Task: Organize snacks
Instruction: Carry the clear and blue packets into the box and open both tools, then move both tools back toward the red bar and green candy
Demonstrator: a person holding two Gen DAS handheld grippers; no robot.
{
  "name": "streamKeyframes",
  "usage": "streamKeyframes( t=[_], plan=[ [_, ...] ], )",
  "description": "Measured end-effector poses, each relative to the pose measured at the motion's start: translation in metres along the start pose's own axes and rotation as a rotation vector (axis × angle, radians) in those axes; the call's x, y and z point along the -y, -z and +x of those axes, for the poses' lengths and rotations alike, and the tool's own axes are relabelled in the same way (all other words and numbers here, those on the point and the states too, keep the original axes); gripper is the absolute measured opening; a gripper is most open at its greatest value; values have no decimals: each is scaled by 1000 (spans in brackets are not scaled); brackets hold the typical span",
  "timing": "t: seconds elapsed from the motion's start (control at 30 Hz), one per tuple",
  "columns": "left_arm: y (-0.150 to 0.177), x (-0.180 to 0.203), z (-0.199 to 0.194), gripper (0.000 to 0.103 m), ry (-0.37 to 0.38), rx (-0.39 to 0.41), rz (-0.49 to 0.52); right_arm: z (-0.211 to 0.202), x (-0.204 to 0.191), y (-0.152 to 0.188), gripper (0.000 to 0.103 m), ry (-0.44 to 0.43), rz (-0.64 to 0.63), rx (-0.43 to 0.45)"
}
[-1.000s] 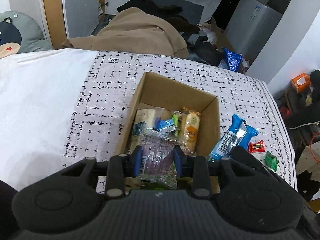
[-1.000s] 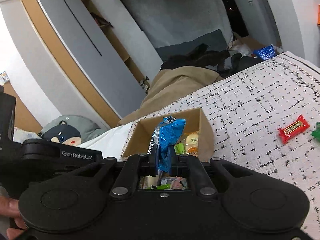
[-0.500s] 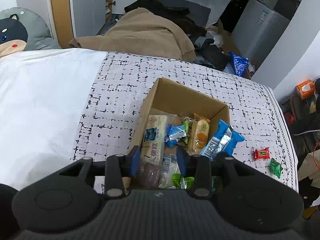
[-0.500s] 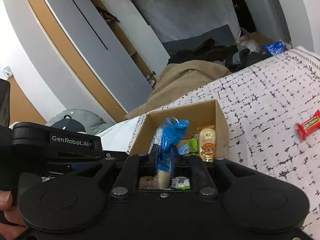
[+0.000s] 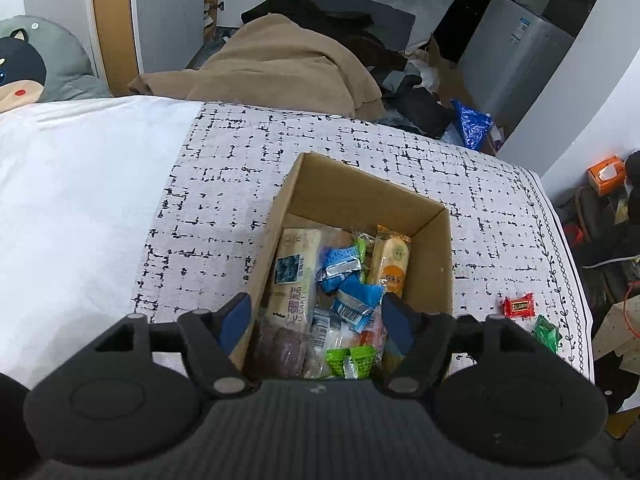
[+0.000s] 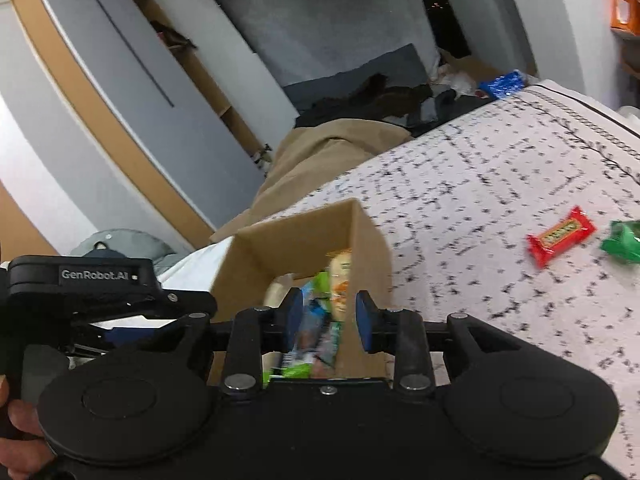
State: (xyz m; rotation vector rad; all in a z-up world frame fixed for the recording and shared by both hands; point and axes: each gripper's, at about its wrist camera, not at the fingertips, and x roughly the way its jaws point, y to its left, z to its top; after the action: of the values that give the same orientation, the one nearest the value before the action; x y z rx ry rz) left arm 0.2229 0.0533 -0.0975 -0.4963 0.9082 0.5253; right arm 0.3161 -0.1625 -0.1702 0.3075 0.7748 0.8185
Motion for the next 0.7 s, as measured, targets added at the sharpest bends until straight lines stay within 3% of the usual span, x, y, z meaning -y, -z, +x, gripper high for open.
streamKeyframes(
  t=[0.2, 0.33, 0.5, 0.7],
  plan=[
    [0, 10, 8, 75, 11, -9, 1, -5, 22, -3, 31, 47, 39, 3],
    [-1, 22, 13, 79, 17, -9, 17, -13, 36, -4, 46, 80, 68, 25],
    [-2, 42, 19, 82, 47, -3, 38, -19, 51, -6, 49, 118, 95, 33],
    [-5, 71, 25, 83, 81, 5, 89, -28, 67, -10, 71, 168, 122, 64]
  ],
)
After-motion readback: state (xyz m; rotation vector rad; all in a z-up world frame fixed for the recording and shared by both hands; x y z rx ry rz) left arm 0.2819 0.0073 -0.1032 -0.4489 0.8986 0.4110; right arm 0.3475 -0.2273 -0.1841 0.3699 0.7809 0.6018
